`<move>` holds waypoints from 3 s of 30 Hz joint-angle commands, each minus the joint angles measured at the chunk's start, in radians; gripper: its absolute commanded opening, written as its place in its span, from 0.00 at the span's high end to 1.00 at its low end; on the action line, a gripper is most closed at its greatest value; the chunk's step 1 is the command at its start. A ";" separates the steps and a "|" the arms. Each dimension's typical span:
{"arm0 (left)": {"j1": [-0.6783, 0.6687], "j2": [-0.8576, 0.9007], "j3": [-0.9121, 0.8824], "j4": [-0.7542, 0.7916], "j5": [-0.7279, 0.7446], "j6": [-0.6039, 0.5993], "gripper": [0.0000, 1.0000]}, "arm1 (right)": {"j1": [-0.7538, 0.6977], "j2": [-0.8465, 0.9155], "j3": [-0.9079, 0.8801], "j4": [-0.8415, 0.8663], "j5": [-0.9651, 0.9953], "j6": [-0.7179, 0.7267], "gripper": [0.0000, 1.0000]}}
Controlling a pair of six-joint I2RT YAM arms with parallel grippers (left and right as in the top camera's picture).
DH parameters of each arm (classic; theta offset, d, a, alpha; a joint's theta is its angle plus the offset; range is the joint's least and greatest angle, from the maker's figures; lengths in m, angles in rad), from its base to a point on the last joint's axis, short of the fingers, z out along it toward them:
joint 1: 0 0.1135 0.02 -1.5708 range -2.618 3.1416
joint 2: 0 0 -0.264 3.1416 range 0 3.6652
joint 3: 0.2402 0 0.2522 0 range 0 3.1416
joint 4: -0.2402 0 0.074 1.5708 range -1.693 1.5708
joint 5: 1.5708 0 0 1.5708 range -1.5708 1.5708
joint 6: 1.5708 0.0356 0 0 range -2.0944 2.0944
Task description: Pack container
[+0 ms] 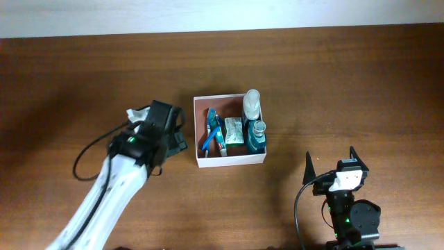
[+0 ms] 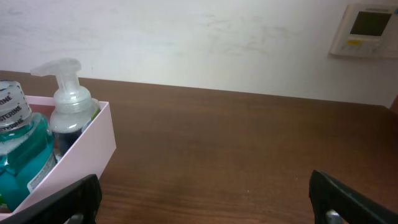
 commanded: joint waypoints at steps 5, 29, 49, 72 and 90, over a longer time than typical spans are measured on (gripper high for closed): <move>0.004 -0.328 -0.002 -0.001 -0.011 0.002 0.01 | -0.002 -0.011 -0.005 -0.008 -0.006 0.001 0.02; 0.212 -1.157 -0.003 -0.410 -0.090 0.002 0.01 | -0.002 -0.011 -0.005 -0.008 -0.006 0.001 0.02; 0.240 -1.312 -0.229 -0.325 -0.082 0.002 0.01 | -0.002 -0.011 -0.005 -0.008 -0.005 0.001 0.02; 0.240 -1.312 -0.867 0.657 -0.003 0.240 0.00 | -0.002 -0.011 -0.005 -0.008 -0.005 0.001 0.02; 0.315 -1.312 -1.033 0.843 0.144 0.515 0.01 | -0.002 -0.011 -0.005 -0.008 -0.006 0.001 0.02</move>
